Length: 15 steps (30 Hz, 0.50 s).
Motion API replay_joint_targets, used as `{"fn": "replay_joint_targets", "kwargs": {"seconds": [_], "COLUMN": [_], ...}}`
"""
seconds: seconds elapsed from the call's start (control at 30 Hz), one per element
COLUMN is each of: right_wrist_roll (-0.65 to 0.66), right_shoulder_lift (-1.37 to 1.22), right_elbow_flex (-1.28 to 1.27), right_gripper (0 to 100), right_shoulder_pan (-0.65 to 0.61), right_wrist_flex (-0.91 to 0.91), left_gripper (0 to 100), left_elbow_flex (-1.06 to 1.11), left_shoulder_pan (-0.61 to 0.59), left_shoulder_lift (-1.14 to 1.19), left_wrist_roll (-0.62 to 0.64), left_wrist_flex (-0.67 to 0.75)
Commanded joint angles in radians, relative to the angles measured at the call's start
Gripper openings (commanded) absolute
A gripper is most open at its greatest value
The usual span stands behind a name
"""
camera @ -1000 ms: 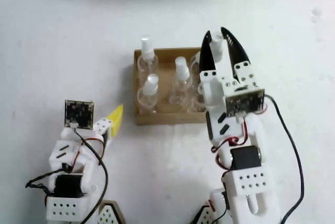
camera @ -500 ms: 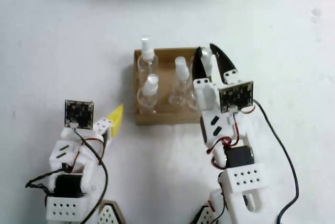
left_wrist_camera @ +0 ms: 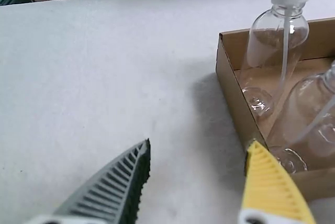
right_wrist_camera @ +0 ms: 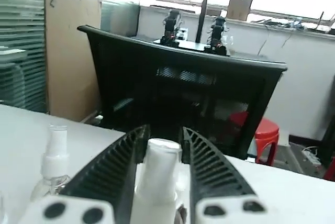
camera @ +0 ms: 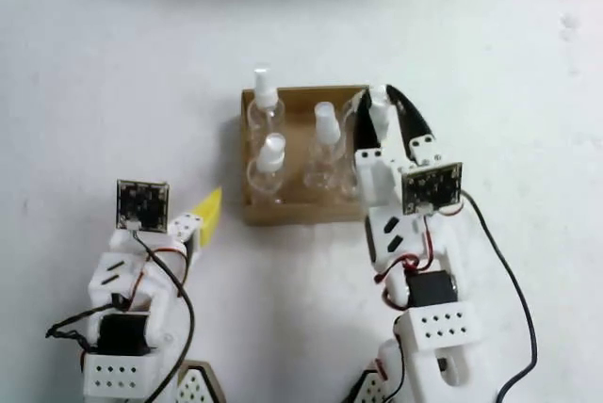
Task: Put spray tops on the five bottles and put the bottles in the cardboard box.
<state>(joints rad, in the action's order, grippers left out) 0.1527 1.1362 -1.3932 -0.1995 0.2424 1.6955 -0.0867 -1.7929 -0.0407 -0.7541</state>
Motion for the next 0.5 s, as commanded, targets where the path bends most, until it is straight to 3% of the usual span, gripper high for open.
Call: {"fn": "replay_joint_targets", "kwargs": {"seconds": [0.0, 0.13, 0.47], "right_wrist_roll": [-0.006, -0.006, -0.012], "right_shoulder_lift": [0.015, 0.015, 0.004], "right_elbow_flex": [-0.051, -0.141, -0.183], "right_gripper": [1.6, 1.6, 1.6], "right_shoulder_pan": [0.025, 0.004, -0.015], "right_wrist_flex": [0.137, 0.260, 0.265], "left_gripper": [27, 27, 27], "left_elbow_flex": [-0.011, -0.011, -0.011], "left_shoulder_pan": [0.012, 0.012, 0.012], "left_shoulder_lift": [-0.005, -0.005, -0.005], "left_wrist_roll": [-0.014, -0.014, -0.014], "left_wrist_flex": [0.008, 0.009, 0.008]}}
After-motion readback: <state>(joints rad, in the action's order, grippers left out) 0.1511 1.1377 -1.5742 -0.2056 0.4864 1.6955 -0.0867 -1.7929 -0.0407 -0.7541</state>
